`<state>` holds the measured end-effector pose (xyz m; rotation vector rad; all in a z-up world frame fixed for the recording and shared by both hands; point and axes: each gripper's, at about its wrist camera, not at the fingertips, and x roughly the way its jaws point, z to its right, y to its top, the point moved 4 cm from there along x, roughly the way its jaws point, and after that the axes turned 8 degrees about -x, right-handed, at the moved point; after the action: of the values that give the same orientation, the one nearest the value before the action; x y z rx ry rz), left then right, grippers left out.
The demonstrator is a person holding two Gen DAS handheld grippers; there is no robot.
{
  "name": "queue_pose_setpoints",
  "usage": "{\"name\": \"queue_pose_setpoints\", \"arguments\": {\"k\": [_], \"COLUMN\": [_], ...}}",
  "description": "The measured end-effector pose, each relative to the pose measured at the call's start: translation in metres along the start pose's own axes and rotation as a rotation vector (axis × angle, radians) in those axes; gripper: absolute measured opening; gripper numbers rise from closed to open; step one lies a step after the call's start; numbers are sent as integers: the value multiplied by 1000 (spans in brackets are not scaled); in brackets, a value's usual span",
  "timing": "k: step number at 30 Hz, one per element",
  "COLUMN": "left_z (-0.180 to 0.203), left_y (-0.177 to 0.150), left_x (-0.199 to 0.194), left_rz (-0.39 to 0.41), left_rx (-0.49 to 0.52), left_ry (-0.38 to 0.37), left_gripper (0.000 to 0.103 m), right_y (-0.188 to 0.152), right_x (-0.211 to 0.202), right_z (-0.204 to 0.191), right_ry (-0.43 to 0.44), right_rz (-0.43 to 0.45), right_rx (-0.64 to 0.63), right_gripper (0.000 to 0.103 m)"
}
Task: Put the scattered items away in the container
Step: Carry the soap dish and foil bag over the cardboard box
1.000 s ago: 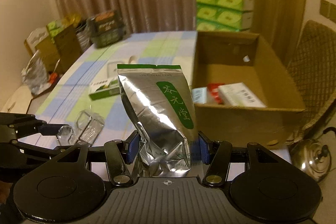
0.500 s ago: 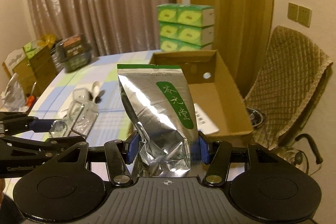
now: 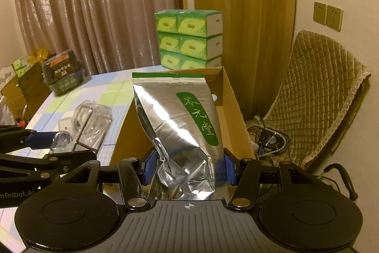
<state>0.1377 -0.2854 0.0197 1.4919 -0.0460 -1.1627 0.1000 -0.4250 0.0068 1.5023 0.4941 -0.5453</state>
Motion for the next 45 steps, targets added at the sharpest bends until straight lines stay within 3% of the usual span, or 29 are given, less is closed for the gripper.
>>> {"name": "queue_pose_setpoints", "arguments": {"k": [26, 45], "left_z": [2, -8], "left_y": [24, 27], "left_x": [75, 96], "left_rz": [-26, -28], "left_rx": [-28, -53], "left_ry": [-12, -17], "left_gripper": [50, 50], "right_y": [19, 28], "right_x": [58, 81], "right_z": [39, 39], "right_ry": [-7, -15], "right_rz": [-38, -54], "right_rx": [58, 55], "right_gripper": [53, 53]}}
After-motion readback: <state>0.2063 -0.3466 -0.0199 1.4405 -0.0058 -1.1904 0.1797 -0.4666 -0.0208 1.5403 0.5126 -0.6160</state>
